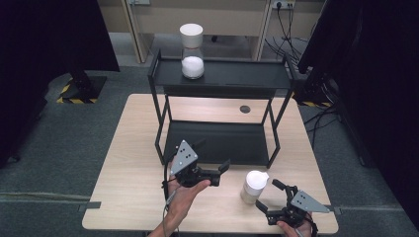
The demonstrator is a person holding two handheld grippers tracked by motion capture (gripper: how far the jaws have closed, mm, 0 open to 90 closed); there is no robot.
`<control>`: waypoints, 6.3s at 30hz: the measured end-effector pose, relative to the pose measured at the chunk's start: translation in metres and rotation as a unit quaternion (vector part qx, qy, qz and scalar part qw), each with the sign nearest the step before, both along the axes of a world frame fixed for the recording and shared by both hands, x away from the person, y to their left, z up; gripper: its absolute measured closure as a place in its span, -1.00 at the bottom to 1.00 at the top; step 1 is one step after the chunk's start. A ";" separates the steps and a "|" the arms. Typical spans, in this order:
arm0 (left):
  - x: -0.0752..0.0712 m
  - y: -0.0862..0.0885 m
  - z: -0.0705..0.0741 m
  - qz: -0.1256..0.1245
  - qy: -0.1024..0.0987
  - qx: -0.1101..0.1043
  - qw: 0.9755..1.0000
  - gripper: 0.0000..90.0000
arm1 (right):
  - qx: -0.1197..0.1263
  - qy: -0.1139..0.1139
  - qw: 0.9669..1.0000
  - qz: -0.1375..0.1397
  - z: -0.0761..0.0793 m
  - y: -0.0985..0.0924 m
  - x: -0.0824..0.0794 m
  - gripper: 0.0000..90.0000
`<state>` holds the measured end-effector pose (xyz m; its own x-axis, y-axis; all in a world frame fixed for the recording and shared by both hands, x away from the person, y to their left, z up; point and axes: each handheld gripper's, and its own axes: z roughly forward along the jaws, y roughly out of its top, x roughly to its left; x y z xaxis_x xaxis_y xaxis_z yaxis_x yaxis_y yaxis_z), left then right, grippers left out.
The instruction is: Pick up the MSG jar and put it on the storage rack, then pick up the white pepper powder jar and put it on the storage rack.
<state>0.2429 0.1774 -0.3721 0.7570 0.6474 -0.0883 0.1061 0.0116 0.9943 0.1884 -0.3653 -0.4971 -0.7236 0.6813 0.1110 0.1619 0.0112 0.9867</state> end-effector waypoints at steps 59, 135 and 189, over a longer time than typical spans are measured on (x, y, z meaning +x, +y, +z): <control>-0.065 0.035 -0.125 0.029 -0.047 0.038 0.998 -1.00 | 0.005 0.001 1.000 0.003 -0.001 -0.002 0.000 -0.99; -0.065 0.036 -0.130 0.032 -0.035 0.033 0.998 -0.99 | -0.041 0.015 0.999 0.006 0.008 0.031 0.021 -0.62; -0.066 0.034 -0.131 0.029 -0.035 0.035 0.998 -0.98 | -0.046 -0.033 0.998 -0.001 0.088 0.032 0.022 -0.32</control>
<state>0.1773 0.2117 -0.5027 0.7209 0.6930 0.0101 0.0378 -0.0538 0.9978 0.2106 -0.3336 -0.4089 -0.7261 0.6876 0.0002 0.0974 0.1026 0.9899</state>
